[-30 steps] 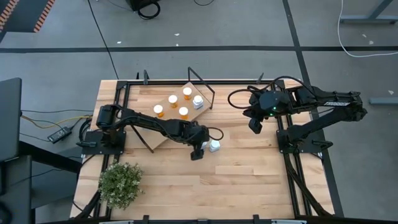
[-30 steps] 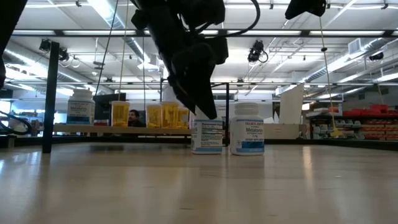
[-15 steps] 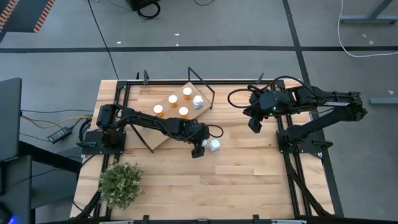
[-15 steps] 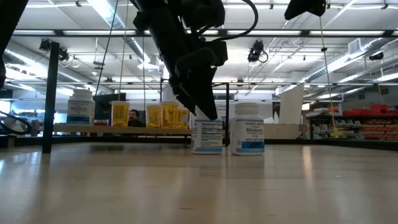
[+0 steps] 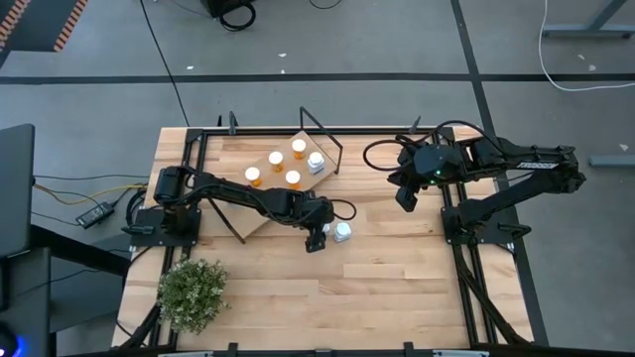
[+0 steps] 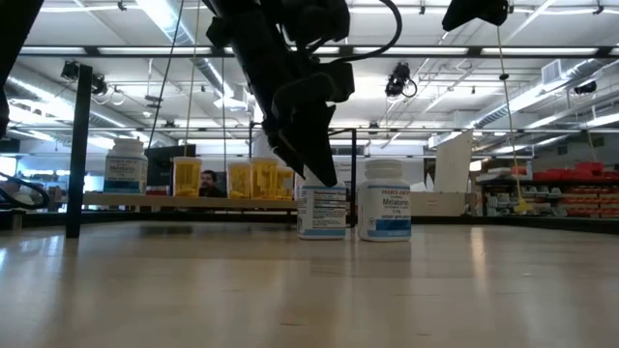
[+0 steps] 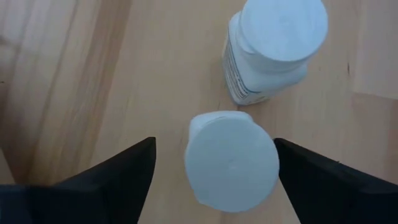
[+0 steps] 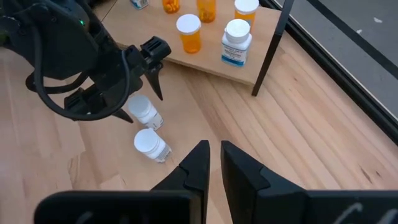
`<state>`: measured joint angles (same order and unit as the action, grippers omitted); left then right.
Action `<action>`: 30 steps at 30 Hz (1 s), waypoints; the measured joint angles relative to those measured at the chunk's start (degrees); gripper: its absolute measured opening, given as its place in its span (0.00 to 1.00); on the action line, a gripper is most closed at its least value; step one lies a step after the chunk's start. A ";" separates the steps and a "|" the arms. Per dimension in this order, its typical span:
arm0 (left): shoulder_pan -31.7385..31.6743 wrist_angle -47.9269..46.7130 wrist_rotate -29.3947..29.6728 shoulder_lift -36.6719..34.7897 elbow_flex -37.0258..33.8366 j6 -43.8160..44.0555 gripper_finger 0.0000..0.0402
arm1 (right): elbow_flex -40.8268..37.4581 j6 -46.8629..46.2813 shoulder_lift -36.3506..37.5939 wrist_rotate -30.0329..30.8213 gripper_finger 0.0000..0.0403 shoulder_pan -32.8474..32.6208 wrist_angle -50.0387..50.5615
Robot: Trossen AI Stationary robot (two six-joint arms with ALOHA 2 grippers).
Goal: Pick and place medicine bottles onto shelf by color
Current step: Put the white pill bottle on the shelf
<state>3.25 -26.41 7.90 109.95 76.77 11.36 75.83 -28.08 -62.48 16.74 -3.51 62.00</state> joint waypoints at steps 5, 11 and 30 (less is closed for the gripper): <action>0.00 0.02 0.00 -0.02 0.00 0.37 0.75 | 0.00 0.00 0.00 -0.01 0.12 0.00 0.01; -0.02 0.07 -0.01 -0.02 0.00 3.74 0.65 | 0.00 0.00 0.00 -0.01 0.12 0.00 0.02; -0.02 -0.78 -1.57 -0.19 0.00 5.01 0.53 | 0.00 0.02 0.00 -0.03 0.12 0.00 0.04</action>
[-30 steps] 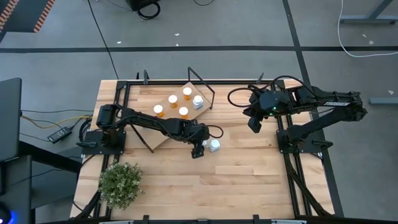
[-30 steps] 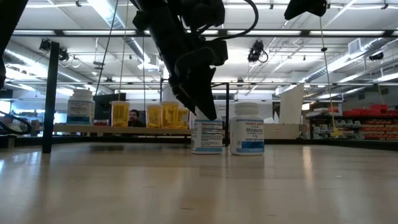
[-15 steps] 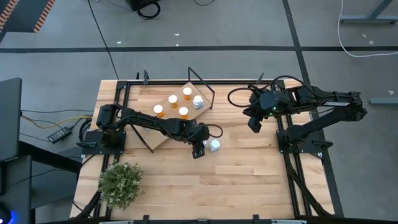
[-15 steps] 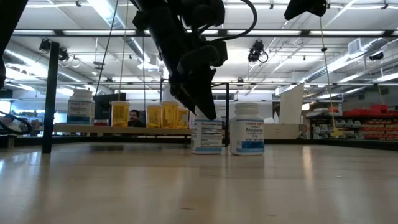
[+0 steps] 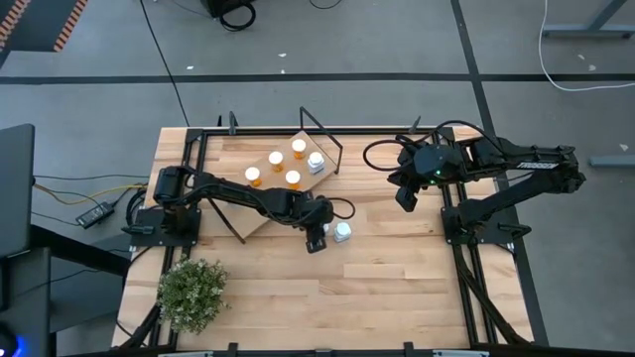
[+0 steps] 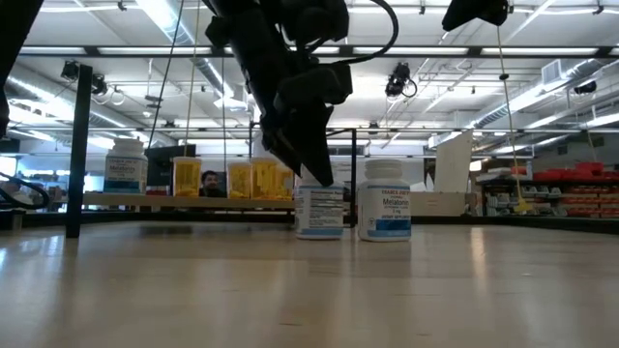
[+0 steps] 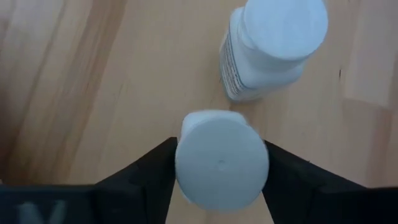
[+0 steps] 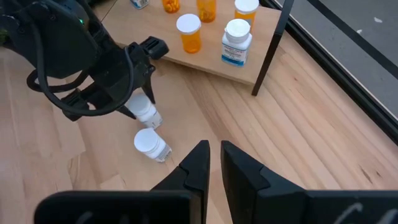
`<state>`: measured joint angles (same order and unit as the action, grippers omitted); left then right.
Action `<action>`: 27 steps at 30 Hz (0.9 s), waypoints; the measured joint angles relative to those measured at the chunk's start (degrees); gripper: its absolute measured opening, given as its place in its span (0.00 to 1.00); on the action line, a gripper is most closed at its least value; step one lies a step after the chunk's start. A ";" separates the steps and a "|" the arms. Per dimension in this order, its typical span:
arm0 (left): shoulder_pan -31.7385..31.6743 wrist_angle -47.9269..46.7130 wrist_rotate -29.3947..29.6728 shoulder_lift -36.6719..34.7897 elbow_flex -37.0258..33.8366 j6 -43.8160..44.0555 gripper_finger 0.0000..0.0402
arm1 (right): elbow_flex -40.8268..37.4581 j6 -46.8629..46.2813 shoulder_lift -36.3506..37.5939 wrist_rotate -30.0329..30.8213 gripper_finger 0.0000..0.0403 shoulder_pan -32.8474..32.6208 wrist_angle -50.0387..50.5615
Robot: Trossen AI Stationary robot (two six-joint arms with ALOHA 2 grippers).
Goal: Pick and place medicine bottles onto shelf by color
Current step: Put the white pill bottle on the shelf
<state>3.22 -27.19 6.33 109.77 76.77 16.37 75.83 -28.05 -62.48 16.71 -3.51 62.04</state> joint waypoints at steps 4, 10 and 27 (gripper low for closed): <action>0.02 -3.10 -0.27 -0.31 0.00 1.88 0.56 | 0.00 0.00 0.00 0.00 0.12 0.00 0.00; 0.07 -6.36 -0.20 -2.00 0.00 4.77 0.53 | 0.00 0.20 -0.04 0.00 0.12 0.01 0.10; 1.13 -6.78 0.29 -4.38 0.02 0.97 0.54 | 0.00 0.52 -0.02 0.00 0.12 0.00 1.01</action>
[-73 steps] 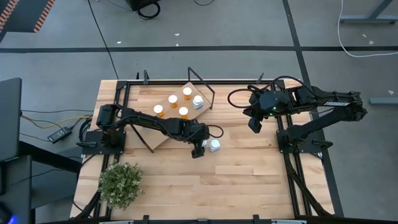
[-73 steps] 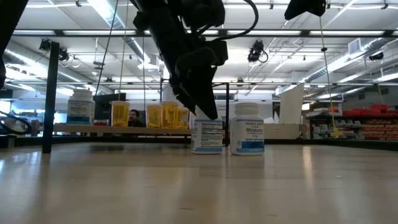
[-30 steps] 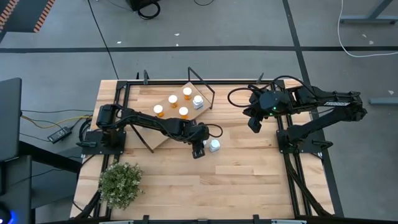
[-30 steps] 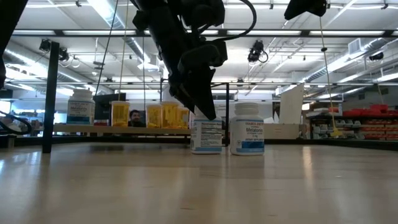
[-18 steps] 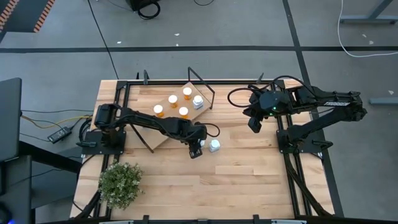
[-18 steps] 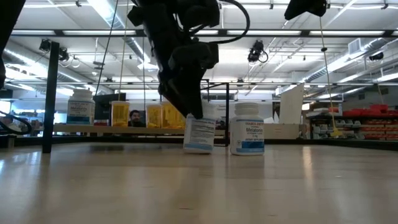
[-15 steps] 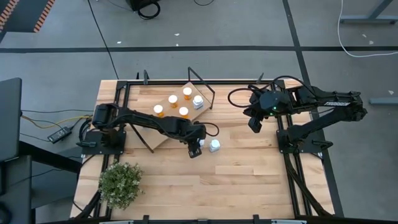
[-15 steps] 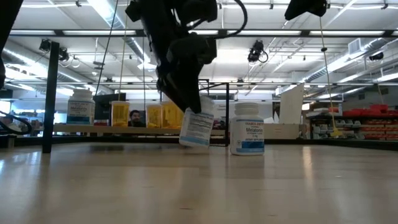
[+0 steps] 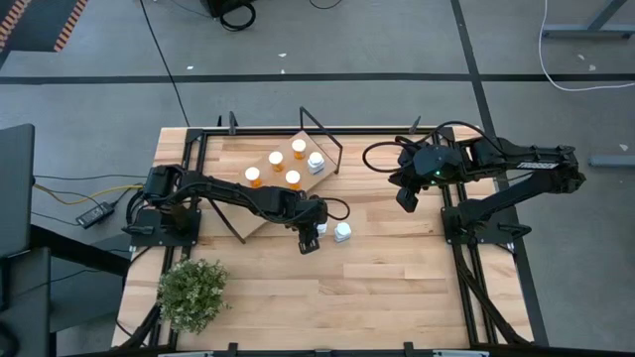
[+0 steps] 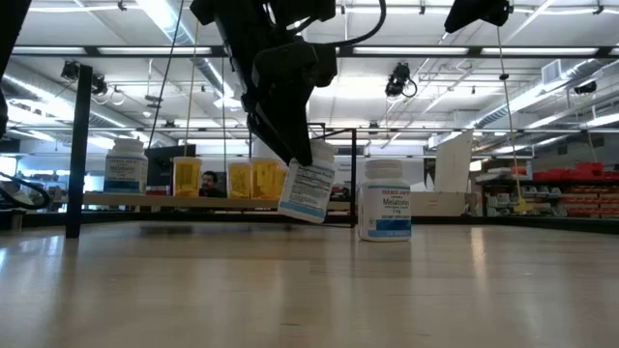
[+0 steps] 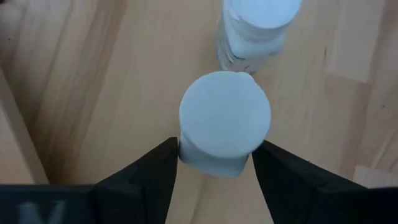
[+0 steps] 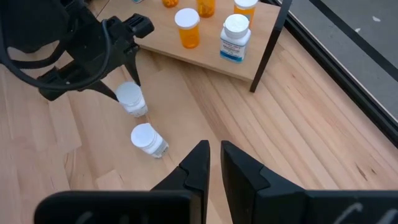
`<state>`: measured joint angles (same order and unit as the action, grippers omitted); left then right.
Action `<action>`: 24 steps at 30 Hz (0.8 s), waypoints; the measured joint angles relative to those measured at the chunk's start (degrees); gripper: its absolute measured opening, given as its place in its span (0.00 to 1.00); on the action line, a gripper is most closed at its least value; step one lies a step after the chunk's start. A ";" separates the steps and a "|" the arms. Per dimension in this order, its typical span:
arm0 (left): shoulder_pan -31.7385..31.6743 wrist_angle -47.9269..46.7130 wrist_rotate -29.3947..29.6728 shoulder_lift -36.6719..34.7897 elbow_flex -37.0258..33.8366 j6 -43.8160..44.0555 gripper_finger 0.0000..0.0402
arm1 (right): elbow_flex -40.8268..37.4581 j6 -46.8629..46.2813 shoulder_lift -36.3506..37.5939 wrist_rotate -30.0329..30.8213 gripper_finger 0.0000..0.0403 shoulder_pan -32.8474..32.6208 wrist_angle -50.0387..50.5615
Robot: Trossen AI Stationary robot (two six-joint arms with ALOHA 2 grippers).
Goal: Pick and place medicine bottles onto shelf by color
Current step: Put the white pill bottle on the shelf
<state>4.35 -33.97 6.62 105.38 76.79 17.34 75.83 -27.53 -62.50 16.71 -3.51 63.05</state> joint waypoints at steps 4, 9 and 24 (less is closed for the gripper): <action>0.05 0.22 0.16 0.45 0.00 -1.32 0.54 | 0.00 -0.02 0.00 0.08 0.12 0.00 0.00; 0.01 1.46 0.48 2.06 -0.03 -2.12 0.54 | 0.00 -0.04 0.00 0.15 0.12 0.00 0.02; -0.01 3.77 0.89 1.95 0.00 -1.25 0.77 | 0.00 -0.52 0.02 0.07 0.12 0.00 0.39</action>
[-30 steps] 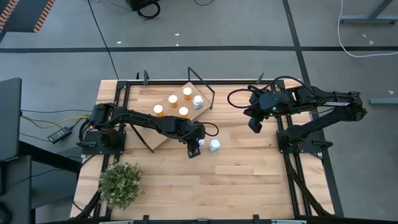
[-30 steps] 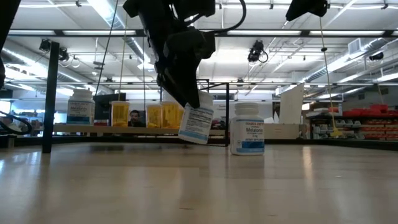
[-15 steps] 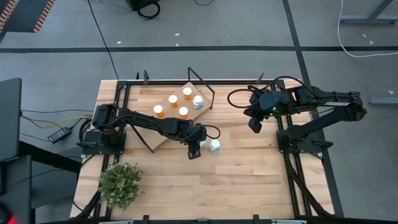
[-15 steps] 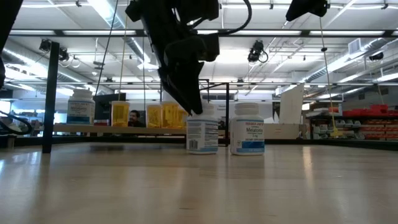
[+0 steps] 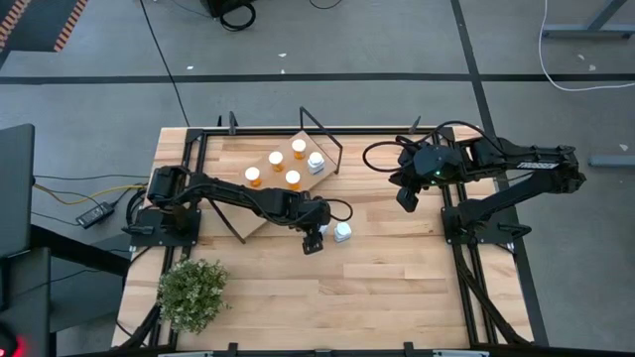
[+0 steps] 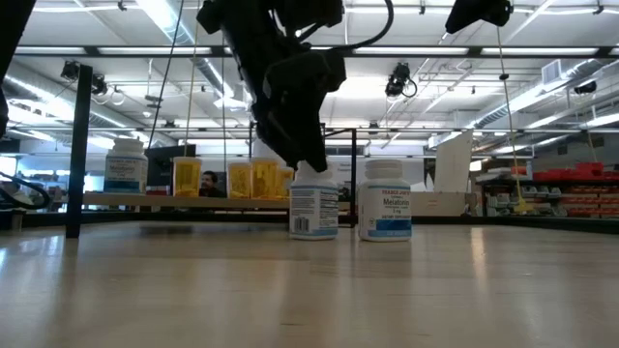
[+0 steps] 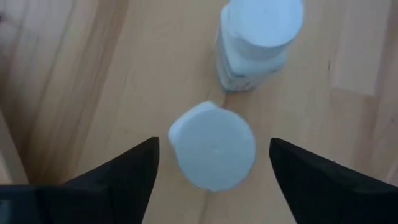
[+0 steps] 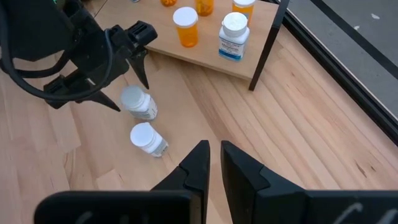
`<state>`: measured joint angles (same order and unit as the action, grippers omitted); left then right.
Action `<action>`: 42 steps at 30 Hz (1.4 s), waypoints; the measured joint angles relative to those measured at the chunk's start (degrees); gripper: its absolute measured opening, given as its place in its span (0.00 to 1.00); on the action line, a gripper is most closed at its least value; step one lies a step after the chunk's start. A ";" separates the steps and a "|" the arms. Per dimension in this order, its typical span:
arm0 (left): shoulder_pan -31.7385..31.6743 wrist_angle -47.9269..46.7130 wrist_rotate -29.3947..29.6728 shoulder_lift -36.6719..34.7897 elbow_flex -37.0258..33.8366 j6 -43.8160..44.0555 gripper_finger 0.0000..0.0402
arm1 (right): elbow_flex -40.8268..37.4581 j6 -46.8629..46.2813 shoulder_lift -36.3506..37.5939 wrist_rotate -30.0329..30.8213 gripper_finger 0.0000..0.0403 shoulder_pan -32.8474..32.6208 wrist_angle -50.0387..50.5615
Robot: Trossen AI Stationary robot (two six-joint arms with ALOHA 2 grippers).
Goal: Pick and place medicine bottles onto shelf by color
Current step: Put the white pill bottle on the shelf
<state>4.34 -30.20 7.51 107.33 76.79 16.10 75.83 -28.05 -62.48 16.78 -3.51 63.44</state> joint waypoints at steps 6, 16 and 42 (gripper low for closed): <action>-0.02 3.80 0.44 -0.09 0.00 -0.24 0.87 | 0.00 0.00 0.00 -0.04 0.12 0.00 -0.02; 0.02 1.63 0.43 1.31 -0.09 -0.19 0.82 | 0.00 -0.02 0.00 -0.09 0.12 0.00 0.02; 0.04 2.81 0.46 1.57 0.02 1.73 0.46 | 0.00 -0.42 0.00 -0.09 0.12 0.00 0.09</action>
<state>4.38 -27.39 7.97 108.90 76.82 17.83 75.83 -28.47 -62.48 16.69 -3.51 63.53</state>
